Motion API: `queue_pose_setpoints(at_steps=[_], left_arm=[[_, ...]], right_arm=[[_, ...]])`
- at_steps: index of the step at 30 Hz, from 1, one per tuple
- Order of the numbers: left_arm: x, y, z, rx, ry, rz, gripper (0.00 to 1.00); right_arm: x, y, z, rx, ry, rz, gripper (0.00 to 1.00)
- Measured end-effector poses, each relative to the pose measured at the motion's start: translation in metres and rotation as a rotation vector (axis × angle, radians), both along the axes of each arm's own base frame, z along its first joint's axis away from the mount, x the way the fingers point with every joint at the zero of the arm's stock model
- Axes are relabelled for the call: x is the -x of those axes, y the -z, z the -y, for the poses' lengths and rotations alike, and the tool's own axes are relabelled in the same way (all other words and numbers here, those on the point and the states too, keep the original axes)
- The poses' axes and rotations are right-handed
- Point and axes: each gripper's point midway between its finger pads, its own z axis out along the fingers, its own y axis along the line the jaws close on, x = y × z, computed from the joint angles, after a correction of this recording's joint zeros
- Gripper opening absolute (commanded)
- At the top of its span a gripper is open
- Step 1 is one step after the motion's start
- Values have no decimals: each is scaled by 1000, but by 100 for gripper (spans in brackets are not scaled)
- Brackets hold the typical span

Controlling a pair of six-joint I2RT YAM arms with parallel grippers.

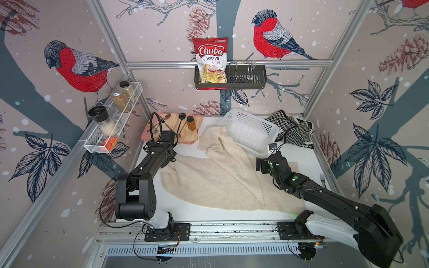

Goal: Roll up the scarf and place it into the basket
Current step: Flatten out the scarf at the center of the board.

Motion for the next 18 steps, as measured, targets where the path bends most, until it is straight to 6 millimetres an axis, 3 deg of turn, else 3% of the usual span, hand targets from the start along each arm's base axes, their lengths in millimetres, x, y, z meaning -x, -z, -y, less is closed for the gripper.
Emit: queue_pose_setpoints(at_steps=[3, 8, 11, 13, 15, 17, 18], left_arm=[[0, -9, -4, -18, 1, 23, 97], [21, -26, -3, -28, 31, 72, 97], [42, -15, 4, 1, 66, 51, 97], [58, 2, 14, 43, 94, 12, 90], [76, 23, 27, 101, 119, -39, 63], [88, 40, 37, 158, 125, -64, 24], [94, 48, 41, 182, 127, -78, 10]], right_arm=[[1, 1, 0, 3, -3, -7, 100], [2, 5, 1, 9, -3, -15, 100], [2, 10, -1, 13, -9, -28, 100], [2, 14, -1, 19, -10, -39, 100], [1, 18, -1, 27, -9, -49, 100], [1, 21, -2, 30, -13, -57, 100], [2, 21, -2, 30, -15, -59, 100]])
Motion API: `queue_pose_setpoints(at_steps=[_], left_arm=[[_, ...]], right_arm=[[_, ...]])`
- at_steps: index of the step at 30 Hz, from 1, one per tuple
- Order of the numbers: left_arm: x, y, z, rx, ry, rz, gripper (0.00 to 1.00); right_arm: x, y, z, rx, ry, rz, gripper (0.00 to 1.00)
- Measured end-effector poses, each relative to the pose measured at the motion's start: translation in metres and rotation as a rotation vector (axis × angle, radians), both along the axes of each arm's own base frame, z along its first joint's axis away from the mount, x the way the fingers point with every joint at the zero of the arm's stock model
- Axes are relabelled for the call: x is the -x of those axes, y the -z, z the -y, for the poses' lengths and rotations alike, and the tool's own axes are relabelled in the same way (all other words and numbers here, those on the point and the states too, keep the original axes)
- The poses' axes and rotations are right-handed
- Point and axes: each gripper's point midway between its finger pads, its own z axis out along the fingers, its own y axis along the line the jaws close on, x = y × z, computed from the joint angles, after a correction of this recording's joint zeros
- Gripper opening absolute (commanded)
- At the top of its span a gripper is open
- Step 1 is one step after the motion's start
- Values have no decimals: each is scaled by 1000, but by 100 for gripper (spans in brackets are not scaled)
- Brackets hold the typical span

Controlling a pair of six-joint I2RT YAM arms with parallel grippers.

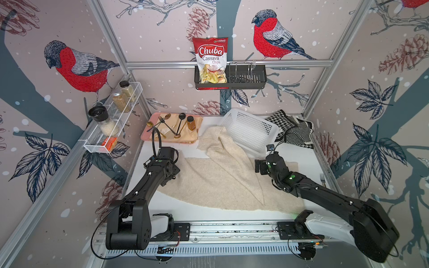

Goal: Roll up the scarf and place it into the basket
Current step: Flatten out the scarf at the center of the board.

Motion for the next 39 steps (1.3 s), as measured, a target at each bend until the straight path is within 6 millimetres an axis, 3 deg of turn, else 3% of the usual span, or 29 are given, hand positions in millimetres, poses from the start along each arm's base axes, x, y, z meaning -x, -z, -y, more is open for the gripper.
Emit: queue_pose_setpoints(at_steps=[1, 9, 13, 16, 20, 25, 27, 28, 32, 33, 36, 39], left_arm=[[3, 5, 3, 20, -2, -7, 0], [0, 37, 12, 88, -68, -45, 0], [2, 43, 8, 84, -157, -51, 0], [13, 39, 0, 63, -248, -27, 0], [69, 25, -11, 11, -353, -82, 0], [77, -8, -20, -25, -396, 44, 0], [67, -24, -24, -41, -394, 94, 3], [59, -33, -25, -47, -371, 122, 10], [8, -59, -15, -22, -223, 219, 70], [-6, -60, -9, -3, -172, 232, 76], [-52, -57, 28, 100, 29, 254, 88], [-104, -64, 93, 173, 295, 257, 96]], right_arm=[[0, 0, 0, -1, -1, 1, 100], [-2, -10, 2, -26, 7, 33, 100], [-2, -15, 5, -37, 14, 47, 100], [-2, -17, 6, -41, 18, 53, 100], [-2, -13, 9, -38, 23, 47, 100], [-5, -7, 15, -33, 41, 31, 100], [-9, -5, 22, -31, 65, 24, 100], [-11, -3, 27, -33, 86, 19, 100], [-27, 5, 68, -64, 247, -27, 100], [-29, 8, 77, -76, 279, -42, 100], [-33, 14, 87, -94, 315, -82, 100], [-38, 12, 81, -115, 299, -99, 100]])
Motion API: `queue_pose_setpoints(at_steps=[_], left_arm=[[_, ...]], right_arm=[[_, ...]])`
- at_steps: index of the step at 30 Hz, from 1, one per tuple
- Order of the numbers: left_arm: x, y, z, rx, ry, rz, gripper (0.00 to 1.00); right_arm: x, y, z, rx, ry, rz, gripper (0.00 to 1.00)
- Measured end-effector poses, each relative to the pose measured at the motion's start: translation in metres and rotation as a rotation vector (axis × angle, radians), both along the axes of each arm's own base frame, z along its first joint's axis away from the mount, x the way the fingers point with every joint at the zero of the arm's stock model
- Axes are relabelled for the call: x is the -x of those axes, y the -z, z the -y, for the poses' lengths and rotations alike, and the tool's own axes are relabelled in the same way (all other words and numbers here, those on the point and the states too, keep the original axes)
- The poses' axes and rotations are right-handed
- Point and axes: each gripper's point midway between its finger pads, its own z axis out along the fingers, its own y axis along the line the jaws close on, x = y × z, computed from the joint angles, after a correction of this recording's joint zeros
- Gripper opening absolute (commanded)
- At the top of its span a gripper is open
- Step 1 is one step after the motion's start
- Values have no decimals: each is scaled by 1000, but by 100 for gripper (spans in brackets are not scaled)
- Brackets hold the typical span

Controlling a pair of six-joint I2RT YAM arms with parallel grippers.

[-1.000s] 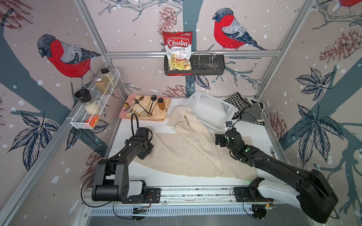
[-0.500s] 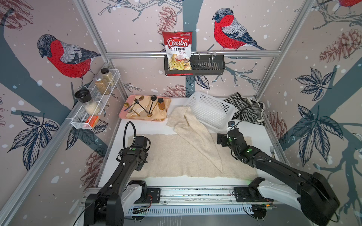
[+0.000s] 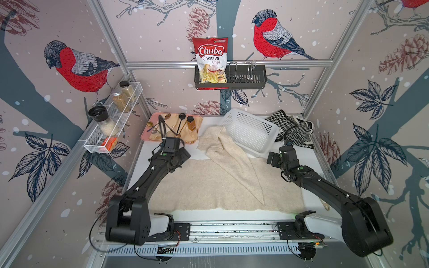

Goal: Roll up the scarf and place it into the basket
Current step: Flatten out the scarf at the center of the board.

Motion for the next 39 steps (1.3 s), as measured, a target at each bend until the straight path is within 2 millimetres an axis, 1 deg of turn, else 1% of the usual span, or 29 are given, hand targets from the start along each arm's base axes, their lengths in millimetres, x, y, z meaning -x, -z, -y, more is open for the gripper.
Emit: queue_pose_setpoints(at_steps=[2, 4, 5, 10, 14, 16, 17, 18, 20, 21, 22, 23, 24, 26, 27, 28, 29, 30, 31, 32, 33, 34, 35, 39], left_arm=[[-36, -9, 45, 10, 151, 46, 96], [-61, -12, 78, 27, 244, 76, 96], [-72, -10, 90, 38, 270, 82, 97], [-108, 0, 109, 58, 282, 102, 97], [-139, -1, 128, 99, 291, 146, 97], [-149, 0, 136, 113, 300, 160, 97], [-152, 0, 139, 119, 300, 167, 91], [-154, 2, 141, 122, 302, 169, 84], [-157, 5, 144, 135, 291, 167, 59], [-157, 5, 145, 141, 292, 168, 46], [-157, 3, 147, 147, 297, 170, 28], [-157, -1, 147, 146, 295, 180, 12], [-156, -4, 146, 140, 290, 190, 8], [-149, -15, 138, 144, 251, 197, 9], [-147, -23, 137, 150, 245, 212, 11], [-146, -32, 135, 150, 241, 231, 19], [-144, -40, 134, 148, 241, 251, 33], [-143, -46, 133, 137, 244, 265, 38], [-142, -49, 132, 128, 247, 273, 38], [-142, -49, 132, 127, 248, 271, 32], [-141, -49, 131, 123, 253, 271, 24], [-141, -46, 131, 117, 259, 265, 9], [-139, -44, 131, 117, 265, 259, 0], [-132, -32, 133, 119, 294, 229, 0]], right_arm=[[-4, -6, -2, -12, -5, 10, 100], [-5, -9, -4, -19, -7, 13, 100], [-5, -10, -4, -20, -8, 11, 100], [-3, -14, -5, -26, -12, 8, 100], [-2, -16, -4, -24, -11, 6, 100], [0, -15, -3, -19, -10, -5, 100], [0, -15, -2, -15, -7, -6, 100], [1, -15, -2, -14, -5, -7, 100], [2, -15, -1, -12, -4, -9, 100], [2, -15, -1, -10, -3, -10, 100], [3, -15, 0, -8, -3, -12, 100], [3, -14, 0, -7, -1, -13, 100], [3, -14, 1, -6, 0, -13, 100], [4, -14, 1, -5, 1, -14, 100], [4, -13, 1, -4, 1, -16, 100], [5, -11, 2, -3, 2, -21, 100], [5, -9, 2, -2, 1, -25, 100], [5, -7, 2, 0, 1, -30, 100], [5, -4, 1, 2, 1, -35, 100], [4, -1, 1, 4, 1, -43, 100], [4, 1, 1, 5, 1, -47, 100], [3, 4, 1, 6, 0, -53, 100], [2, 7, 0, 6, -2, -60, 100], [-8, 20, -5, 17, -5, -100, 100]])
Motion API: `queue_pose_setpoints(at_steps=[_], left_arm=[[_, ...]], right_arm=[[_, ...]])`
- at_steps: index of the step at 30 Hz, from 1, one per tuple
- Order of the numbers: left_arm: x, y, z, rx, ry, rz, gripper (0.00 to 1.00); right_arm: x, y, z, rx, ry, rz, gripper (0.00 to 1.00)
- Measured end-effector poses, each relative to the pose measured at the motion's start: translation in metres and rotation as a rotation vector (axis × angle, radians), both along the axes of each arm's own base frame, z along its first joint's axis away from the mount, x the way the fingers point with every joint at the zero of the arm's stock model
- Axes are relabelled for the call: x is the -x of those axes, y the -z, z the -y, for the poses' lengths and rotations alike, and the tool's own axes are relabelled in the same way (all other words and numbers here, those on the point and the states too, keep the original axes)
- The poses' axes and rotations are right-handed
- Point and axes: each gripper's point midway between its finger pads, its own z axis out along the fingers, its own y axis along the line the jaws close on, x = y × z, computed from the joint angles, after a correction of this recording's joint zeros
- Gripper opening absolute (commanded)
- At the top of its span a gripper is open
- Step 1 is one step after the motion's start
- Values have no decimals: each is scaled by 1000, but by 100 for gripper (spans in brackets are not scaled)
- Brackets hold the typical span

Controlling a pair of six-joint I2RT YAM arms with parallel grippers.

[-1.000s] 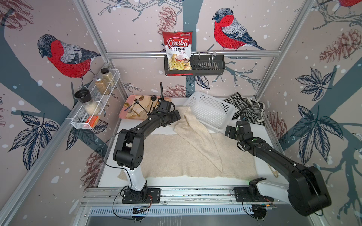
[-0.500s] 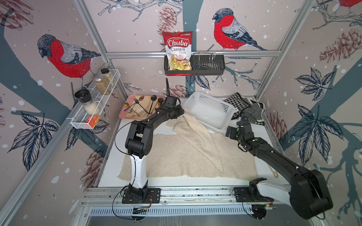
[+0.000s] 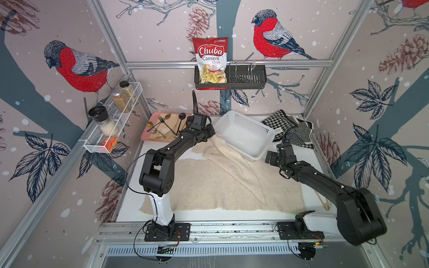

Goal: Roll up the scarf and place it into the basket
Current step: Flatten out the scarf at the center of the board.

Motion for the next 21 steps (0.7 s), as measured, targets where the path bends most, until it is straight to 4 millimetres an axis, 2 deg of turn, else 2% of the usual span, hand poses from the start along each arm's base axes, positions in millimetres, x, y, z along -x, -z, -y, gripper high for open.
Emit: queue_pose_setpoints(at_steps=[7, 12, 16, 19, 21], left_arm=[[5, -5, 2, 4, 27, 9, 0], [17, -33, -3, -4, 46, 52, 0], [45, -72, -17, -51, 81, 101, 0], [83, -93, -44, -107, 81, 110, 0], [116, -94, -65, -154, 60, 91, 0]], right_arm=[[-38, 18, -3, 14, 27, -41, 100], [-75, 25, 25, 14, 118, -51, 100], [-106, 6, 48, 4, 182, 1, 100], [-116, -14, 48, 5, 179, 49, 100], [-110, -22, 43, 18, 159, 60, 100]])
